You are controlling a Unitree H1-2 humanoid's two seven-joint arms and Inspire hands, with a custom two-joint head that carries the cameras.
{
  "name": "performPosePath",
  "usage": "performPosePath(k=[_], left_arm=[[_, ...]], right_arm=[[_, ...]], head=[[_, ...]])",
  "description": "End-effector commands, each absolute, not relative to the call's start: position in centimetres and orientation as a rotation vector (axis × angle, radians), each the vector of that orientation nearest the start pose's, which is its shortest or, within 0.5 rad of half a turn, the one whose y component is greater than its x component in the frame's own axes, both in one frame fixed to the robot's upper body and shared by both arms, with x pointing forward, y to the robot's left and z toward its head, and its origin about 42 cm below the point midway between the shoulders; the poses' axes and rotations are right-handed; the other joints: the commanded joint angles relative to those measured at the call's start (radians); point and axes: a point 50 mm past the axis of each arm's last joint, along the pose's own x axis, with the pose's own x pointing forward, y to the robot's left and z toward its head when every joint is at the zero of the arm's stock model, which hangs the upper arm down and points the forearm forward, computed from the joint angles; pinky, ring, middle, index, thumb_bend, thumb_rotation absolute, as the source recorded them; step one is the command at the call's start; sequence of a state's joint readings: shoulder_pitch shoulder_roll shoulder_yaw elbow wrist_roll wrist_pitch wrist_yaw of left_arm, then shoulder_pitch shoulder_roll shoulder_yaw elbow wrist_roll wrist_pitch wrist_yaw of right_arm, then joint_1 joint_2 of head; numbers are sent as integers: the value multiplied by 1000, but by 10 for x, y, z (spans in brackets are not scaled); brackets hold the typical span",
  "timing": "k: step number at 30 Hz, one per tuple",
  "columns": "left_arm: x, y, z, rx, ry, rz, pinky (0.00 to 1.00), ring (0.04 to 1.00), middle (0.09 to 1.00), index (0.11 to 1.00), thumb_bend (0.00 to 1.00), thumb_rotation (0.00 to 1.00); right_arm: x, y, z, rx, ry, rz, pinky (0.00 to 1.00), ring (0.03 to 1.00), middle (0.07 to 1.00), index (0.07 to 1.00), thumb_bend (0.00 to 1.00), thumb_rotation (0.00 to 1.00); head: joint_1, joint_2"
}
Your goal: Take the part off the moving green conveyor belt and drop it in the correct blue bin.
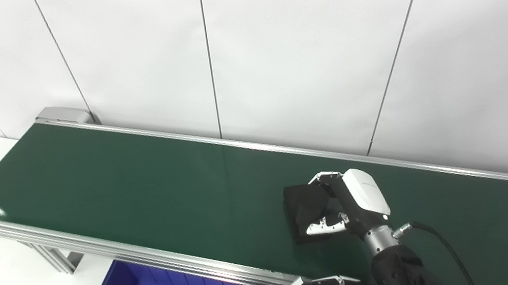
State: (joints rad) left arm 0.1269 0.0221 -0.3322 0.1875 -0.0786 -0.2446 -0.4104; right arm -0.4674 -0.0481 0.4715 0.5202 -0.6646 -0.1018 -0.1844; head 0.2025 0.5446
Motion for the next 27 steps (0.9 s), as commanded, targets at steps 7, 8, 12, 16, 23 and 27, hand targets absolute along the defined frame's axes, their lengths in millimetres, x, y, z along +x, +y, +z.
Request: performPosePath(k=[7,8,12,16,23,27], left_arm=[[214,118,39,-108,17,-691,793,774,753,738,1000,258],[214,119,39,-108,15,-693,794,776,755,740,1000,258],[213,121,37,-111,12,-695,791,779,759,740,1000,249],[213,123,37,-111,6,-695,793,781,759,736,1000,239],[212,129,37,-112,11,-701,798,792,764,737,1000,254],[212,133,38,-115,12,-701,805,794,765,739,1000,247]], right_arm=[[400,-77,135,-810,-396,352,530,554,491,490,528,0],[400,-78,137,-802,-401,347,526,543,487,493,528,0],[393,-85,150,-768,-455,307,508,524,479,499,528,0],[385,-94,165,-734,-477,275,475,514,472,504,528,0],[366,-115,194,-654,-513,216,497,546,486,493,527,0],[356,-128,210,-639,-545,178,476,532,486,492,527,0]], head=[[-31,1],[-33,1],[-69,2],[-96,5],[-128,10],[-149,17]])
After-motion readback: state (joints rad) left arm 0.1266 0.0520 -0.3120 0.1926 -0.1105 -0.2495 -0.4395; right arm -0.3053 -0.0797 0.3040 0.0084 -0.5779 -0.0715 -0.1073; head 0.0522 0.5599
